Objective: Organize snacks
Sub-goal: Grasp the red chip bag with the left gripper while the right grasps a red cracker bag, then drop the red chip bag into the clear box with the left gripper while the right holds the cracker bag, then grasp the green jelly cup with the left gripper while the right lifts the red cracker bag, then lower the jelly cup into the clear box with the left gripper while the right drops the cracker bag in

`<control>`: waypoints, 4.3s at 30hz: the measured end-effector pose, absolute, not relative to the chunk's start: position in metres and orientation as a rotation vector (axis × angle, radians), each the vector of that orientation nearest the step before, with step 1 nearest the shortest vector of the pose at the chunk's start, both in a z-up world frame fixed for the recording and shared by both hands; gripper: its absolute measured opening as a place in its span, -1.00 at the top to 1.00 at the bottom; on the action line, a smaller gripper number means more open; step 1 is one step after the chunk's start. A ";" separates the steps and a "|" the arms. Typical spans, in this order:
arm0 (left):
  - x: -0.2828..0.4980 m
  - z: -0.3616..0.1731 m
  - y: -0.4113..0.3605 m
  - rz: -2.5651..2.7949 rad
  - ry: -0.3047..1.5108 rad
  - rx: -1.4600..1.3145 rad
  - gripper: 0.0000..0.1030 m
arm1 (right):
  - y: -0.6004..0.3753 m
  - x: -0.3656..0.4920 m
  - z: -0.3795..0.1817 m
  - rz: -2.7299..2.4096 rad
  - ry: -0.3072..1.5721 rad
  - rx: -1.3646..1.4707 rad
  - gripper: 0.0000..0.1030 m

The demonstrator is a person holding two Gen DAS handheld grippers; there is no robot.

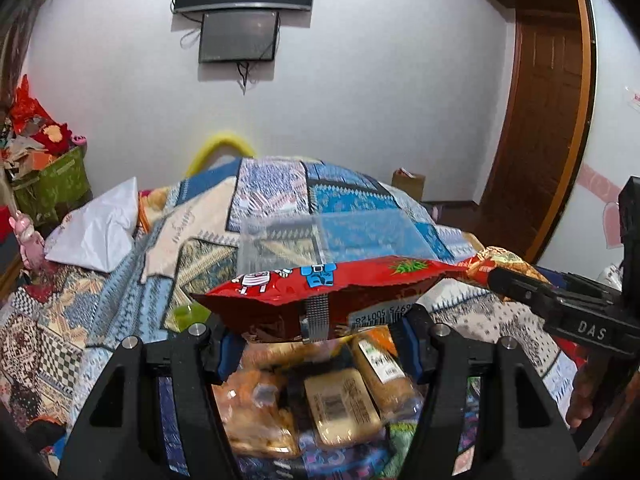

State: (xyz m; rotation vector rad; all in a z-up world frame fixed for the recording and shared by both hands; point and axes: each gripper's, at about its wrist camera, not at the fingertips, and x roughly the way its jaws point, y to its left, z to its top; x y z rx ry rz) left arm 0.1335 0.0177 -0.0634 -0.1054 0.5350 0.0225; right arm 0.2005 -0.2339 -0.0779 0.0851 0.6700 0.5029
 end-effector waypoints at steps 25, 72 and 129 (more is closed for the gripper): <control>0.268 -0.119 0.054 0.051 0.766 -0.121 -0.21 | -0.180 0.277 -0.106 0.565 0.790 0.012 0.59; 0.233 -0.186 0.178 0.194 0.927 -0.221 -0.80 | -0.229 0.247 -0.169 0.537 0.976 -0.037 -0.21; 0.234 -0.103 0.087 -0.026 0.746 -0.183 0.07 | -0.187 0.264 -0.100 0.564 0.727 -0.014 0.39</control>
